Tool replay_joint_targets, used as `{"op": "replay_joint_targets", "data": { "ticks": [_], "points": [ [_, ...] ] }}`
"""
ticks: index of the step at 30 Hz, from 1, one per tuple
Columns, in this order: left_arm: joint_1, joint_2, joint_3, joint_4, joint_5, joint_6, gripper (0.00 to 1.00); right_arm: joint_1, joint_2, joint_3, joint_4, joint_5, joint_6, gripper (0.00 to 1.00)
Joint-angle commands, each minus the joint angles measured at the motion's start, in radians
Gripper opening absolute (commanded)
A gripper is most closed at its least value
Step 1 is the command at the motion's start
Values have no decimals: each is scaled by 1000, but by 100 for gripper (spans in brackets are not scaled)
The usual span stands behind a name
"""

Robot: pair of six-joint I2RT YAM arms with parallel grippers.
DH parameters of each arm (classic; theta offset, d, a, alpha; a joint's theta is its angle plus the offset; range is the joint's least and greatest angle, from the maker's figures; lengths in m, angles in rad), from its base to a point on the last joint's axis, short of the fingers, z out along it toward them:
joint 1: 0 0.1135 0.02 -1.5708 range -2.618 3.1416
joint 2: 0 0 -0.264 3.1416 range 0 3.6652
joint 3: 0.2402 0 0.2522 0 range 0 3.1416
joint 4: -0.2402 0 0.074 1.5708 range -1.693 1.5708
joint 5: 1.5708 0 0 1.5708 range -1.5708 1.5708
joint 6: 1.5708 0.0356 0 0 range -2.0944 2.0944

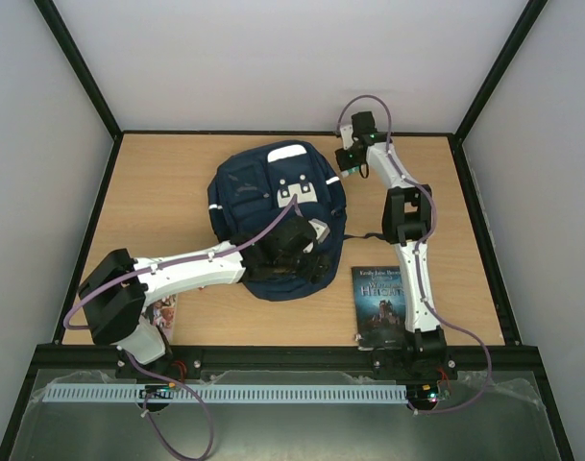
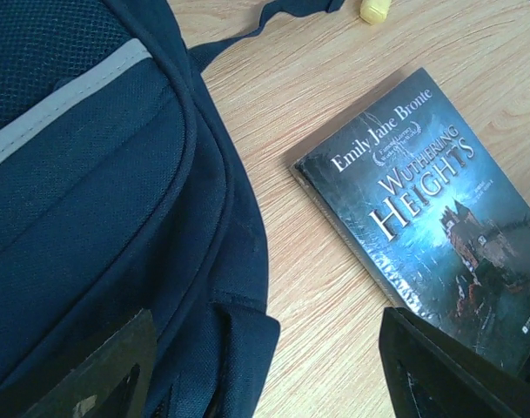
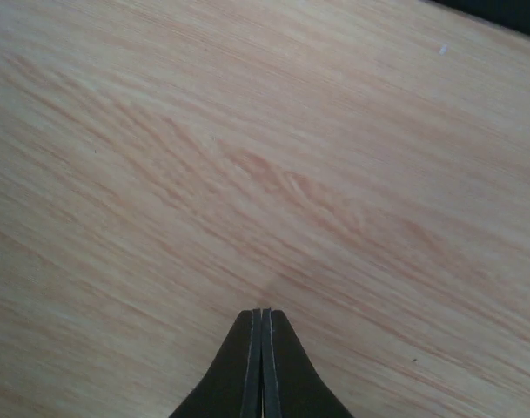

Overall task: Pack the student bag
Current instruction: Move the stationery to the center of the board.

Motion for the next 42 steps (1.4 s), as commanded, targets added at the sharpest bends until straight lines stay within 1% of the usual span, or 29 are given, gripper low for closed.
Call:
{"op": "replay_joint_targets", "data": {
  "ticks": [1,14,19,24,26,29,32,36,42],
  "points": [
    [5,3,15,-15,19,-6,73,15,52,38,5,82,-59,1],
    [10,13,20,-21,2,10,73,15,31,17,-50,89,-78,1],
    [10,-6,-4,-8,-4,3,73,15,-10,-37,-75,80,-74,2],
    [10,-26,-31,4,-7,-4,73,15,-49,-92,-123,81,-52,13],
    [9,-34,-39,8,-9,-8,73,15,-69,-121,-146,81,-40,15],
    [9,-51,-56,17,-10,-16,73,13,-118,-197,-162,89,-36,19],
    [9,-72,-74,28,-9,-28,73,8,-179,-273,-165,93,-48,26],
    [9,-98,-100,39,-8,-41,73,-12,-237,-304,-216,91,-45,35],
    [6,-146,-151,71,-8,-65,73,-83,-340,-322,-267,18,-40,45]
  ]
}}
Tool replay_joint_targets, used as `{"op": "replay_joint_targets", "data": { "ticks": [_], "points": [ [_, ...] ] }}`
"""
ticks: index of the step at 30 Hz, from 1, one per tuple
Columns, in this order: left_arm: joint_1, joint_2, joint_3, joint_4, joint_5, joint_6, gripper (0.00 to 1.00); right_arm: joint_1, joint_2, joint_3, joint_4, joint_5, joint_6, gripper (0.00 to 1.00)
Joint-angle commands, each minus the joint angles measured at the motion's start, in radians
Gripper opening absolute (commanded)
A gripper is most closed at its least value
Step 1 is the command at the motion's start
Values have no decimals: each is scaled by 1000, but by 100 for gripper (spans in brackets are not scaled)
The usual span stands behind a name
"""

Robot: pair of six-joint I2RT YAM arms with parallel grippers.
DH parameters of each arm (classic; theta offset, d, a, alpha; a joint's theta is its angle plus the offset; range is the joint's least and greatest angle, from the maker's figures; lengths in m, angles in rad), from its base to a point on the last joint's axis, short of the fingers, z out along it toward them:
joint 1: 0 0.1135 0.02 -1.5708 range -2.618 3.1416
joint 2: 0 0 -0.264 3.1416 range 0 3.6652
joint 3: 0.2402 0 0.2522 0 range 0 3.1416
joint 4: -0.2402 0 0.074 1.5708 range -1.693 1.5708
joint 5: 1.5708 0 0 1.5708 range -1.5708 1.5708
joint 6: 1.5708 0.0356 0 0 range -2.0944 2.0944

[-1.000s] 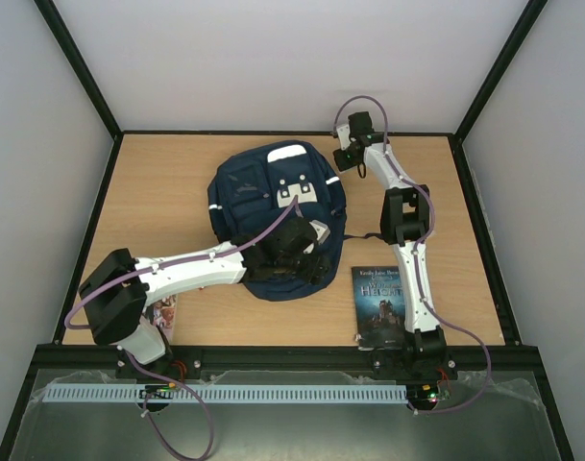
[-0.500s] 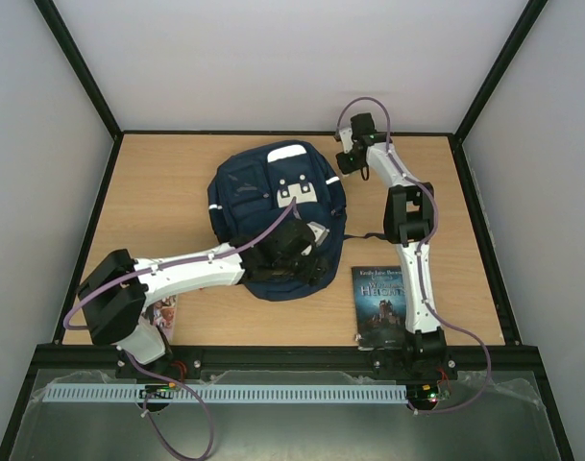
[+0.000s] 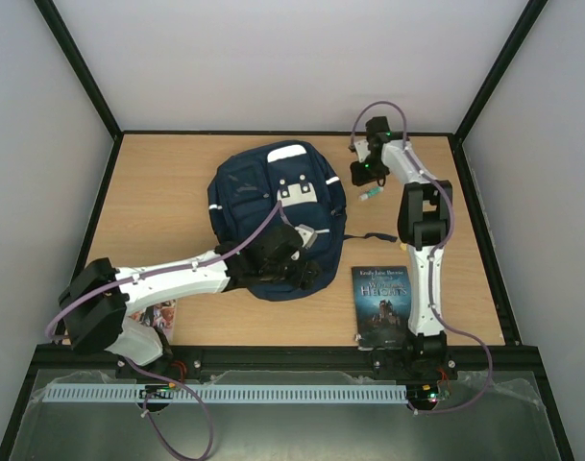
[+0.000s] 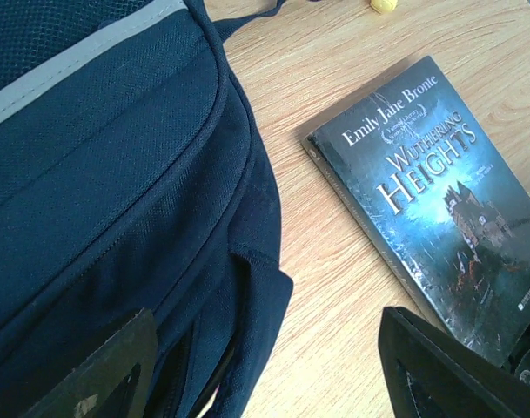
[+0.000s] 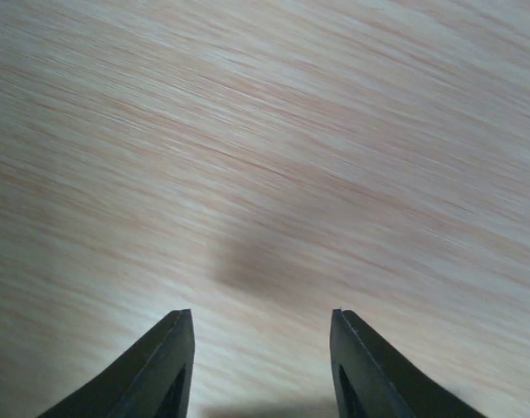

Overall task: Pack the student bag
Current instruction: Move the stationery to the center of the board.

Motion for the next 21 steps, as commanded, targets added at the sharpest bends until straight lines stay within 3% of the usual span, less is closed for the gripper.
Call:
{"op": "replay_joint_targets", "data": {
  "ticks": [1,10,15,21],
  "points": [
    [0,-51,-31,30,-8,-28,73,-69,-131,-27,-121,-52,5,47],
    [-7,-118,-54,29,-41,-15,73,-143,-495,-530,-20,2,84,67],
    [-7,-141,-63,27,-45,-9,73,-163,-542,-691,-38,-38,125,73],
    [-8,-179,-88,29,-50,-17,73,-180,-571,-787,20,-9,138,74]
  ]
}}
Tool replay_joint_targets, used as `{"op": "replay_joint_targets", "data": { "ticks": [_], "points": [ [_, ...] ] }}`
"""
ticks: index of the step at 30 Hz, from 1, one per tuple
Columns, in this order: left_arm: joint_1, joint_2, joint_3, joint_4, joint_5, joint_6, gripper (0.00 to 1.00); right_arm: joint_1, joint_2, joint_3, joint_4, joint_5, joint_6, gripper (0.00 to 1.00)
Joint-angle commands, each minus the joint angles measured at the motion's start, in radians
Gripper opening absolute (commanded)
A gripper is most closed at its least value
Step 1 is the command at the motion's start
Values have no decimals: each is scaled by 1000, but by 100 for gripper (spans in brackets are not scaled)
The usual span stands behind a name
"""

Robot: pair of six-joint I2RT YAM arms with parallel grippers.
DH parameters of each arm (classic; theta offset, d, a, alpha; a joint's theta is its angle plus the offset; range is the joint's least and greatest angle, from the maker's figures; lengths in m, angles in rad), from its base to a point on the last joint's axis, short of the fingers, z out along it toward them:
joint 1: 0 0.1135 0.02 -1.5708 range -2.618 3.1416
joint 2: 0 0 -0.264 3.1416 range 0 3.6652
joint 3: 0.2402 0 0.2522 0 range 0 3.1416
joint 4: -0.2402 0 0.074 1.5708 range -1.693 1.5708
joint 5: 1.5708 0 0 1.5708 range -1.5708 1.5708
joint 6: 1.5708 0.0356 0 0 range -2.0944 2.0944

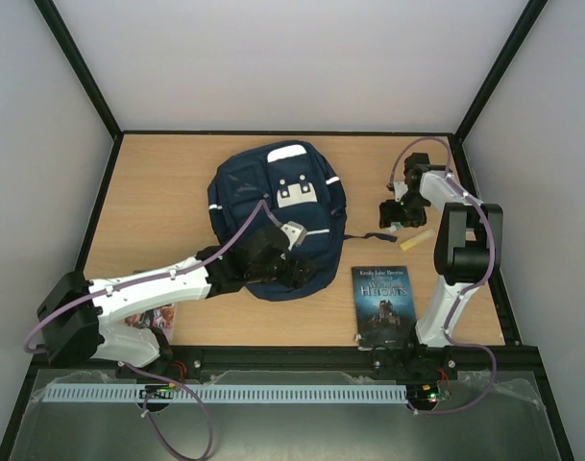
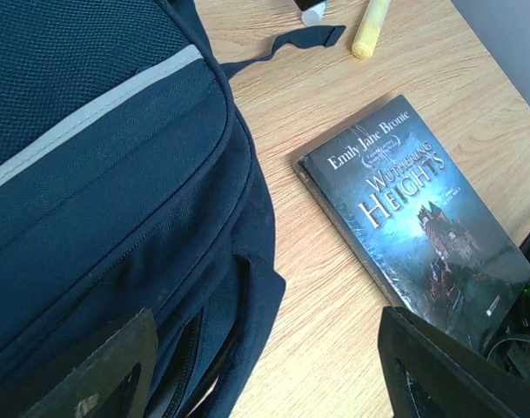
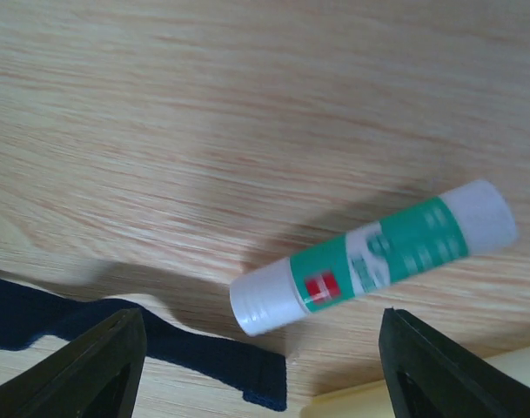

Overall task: Pack the student bag
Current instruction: Move the stationery to the center of the board.

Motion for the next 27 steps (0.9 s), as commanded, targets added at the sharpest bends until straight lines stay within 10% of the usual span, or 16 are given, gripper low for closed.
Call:
{"op": "replay_joint_targets", "data": {
  "ticks": [1,27],
  "points": [
    [-6,-49,-29,9,-21,0,73,-17,-45,-48,27,20,26,74],
    [-8,-18,-54,53,8,-1,73,-48,-304,-177,4,53,-57,69]
  ]
}}
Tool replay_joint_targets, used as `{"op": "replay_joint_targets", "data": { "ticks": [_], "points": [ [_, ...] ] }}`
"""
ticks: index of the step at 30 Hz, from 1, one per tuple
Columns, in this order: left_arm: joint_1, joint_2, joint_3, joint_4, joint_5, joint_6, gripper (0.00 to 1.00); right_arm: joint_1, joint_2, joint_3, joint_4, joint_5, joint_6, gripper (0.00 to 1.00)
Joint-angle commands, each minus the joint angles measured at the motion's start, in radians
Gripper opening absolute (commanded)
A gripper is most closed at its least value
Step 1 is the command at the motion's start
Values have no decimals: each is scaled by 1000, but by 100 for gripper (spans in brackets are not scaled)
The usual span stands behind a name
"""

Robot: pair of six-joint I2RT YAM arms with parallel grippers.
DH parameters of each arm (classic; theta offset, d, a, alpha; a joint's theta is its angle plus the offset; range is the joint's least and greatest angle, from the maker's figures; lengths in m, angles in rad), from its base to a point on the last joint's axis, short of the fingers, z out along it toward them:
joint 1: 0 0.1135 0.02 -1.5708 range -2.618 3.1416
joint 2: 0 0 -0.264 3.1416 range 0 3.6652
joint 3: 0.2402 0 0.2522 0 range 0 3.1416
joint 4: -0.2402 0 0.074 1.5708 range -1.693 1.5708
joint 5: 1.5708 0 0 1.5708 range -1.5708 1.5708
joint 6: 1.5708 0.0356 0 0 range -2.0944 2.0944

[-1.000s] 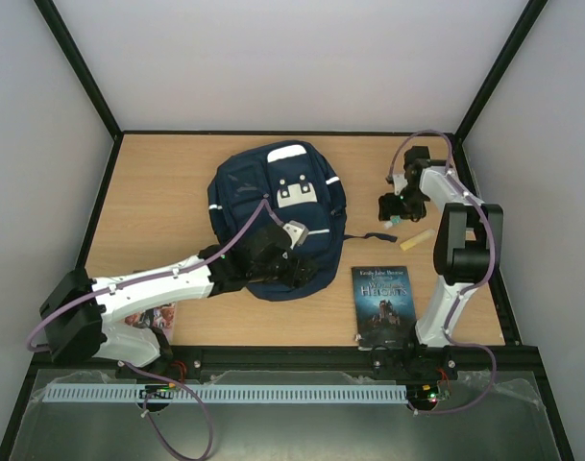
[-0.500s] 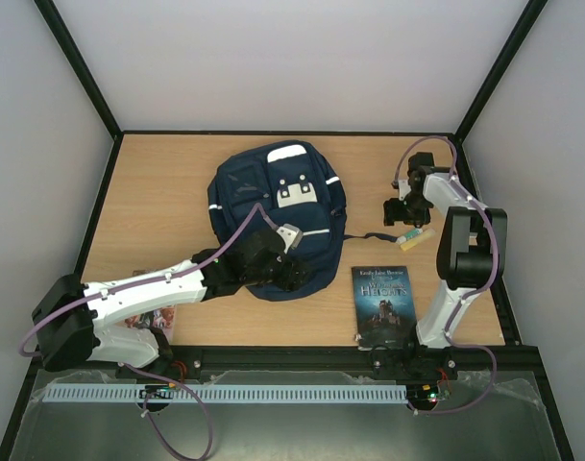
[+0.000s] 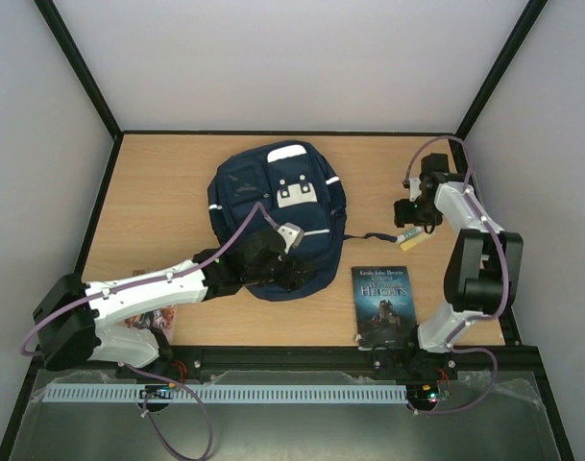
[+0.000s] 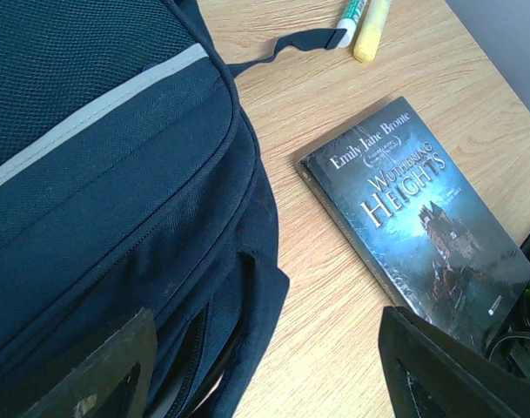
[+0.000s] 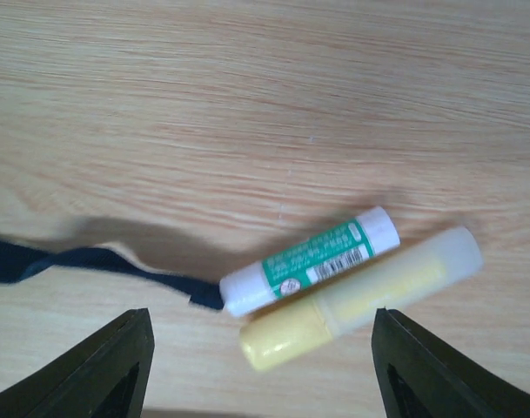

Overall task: Pack the student bag
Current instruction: Move the stationery to the center of the board.

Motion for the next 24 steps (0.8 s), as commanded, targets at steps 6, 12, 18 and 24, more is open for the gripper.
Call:
{"op": "replay_joint_targets", "data": {
  "ticks": [6,12,18,24],
  "points": [
    [-23,52,5,55,64,-16,73,-3,-191,-101,-184,-47,-127,65],
    [-89,184,53,103,127,-90,77,-2,-334,-226,-347,-85,-319,76],
    [-172,361,150,184,168,-139,99,-2,-393,-351,-394,-15,-410,79],
    [-200,537,235,259,215,-290,99,-3,-397,-410,-382,-22,-420,79]
  ]
}}
